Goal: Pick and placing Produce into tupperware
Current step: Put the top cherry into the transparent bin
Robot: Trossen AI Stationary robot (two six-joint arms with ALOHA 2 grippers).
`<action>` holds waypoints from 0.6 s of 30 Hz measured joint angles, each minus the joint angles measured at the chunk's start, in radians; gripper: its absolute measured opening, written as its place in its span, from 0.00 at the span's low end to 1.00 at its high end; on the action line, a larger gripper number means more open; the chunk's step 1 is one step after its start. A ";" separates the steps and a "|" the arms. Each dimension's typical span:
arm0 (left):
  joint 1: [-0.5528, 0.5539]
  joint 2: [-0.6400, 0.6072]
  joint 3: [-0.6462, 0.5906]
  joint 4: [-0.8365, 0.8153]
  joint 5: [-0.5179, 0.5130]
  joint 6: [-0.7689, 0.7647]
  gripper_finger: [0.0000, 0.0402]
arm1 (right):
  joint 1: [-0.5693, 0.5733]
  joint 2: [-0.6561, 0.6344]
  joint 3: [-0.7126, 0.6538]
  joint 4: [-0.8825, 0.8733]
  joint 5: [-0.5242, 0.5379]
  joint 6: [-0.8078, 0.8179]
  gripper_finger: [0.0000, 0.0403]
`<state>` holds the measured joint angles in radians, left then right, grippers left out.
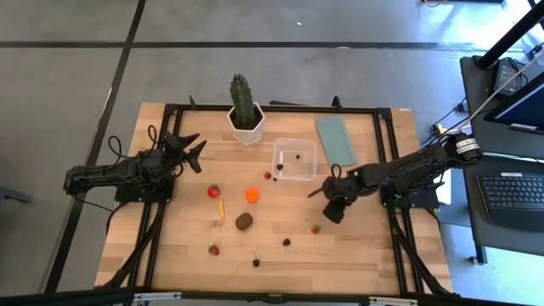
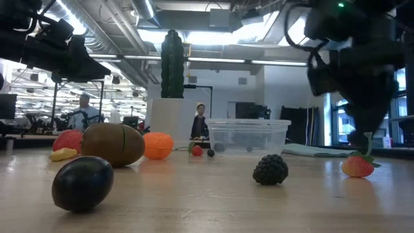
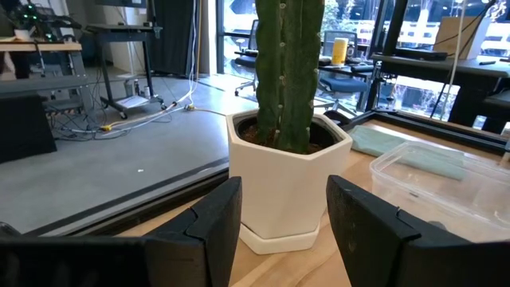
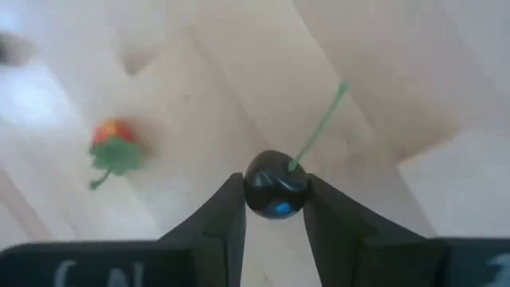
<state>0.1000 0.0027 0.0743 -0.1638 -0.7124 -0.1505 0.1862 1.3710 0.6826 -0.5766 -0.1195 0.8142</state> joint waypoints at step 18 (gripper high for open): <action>0.000 0.000 0.000 0.000 0.000 0.000 0.44 | -0.392 -0.001 0.333 0.180 0.174 -0.531 0.28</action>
<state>0.1000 0.0025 0.0744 -0.1638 -0.7124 -0.1505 -0.2061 1.3699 1.0151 -0.3967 0.0543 0.2836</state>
